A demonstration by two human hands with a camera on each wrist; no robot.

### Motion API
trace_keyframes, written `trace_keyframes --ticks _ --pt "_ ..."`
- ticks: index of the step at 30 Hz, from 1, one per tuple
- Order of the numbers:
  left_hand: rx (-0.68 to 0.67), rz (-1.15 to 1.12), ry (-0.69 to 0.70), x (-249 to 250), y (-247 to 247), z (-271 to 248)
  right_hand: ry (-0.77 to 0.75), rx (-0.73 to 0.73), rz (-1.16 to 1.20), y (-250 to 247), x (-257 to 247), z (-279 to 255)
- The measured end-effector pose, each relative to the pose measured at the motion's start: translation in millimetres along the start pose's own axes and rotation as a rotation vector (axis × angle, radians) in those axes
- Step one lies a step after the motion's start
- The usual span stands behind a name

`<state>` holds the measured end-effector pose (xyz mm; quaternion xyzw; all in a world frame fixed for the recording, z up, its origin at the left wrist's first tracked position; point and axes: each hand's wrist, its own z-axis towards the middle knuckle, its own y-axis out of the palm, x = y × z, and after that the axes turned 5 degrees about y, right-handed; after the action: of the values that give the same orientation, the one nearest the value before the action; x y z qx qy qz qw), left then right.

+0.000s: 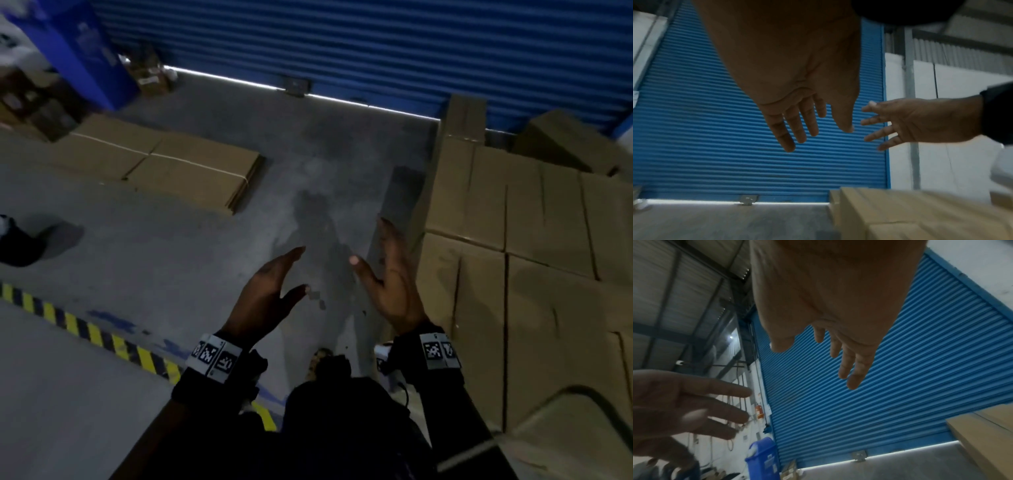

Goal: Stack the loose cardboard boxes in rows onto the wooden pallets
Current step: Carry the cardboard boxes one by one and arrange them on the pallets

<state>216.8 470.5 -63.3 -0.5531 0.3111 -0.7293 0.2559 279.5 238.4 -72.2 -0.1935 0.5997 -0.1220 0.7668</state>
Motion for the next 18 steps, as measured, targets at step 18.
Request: trace_keyframes --ticks 18 --pt "0.011 -0.09 0.104 -221.9 -47.7 405.1 0.049 0.062 -0.323 50.2 59.2 393.4"
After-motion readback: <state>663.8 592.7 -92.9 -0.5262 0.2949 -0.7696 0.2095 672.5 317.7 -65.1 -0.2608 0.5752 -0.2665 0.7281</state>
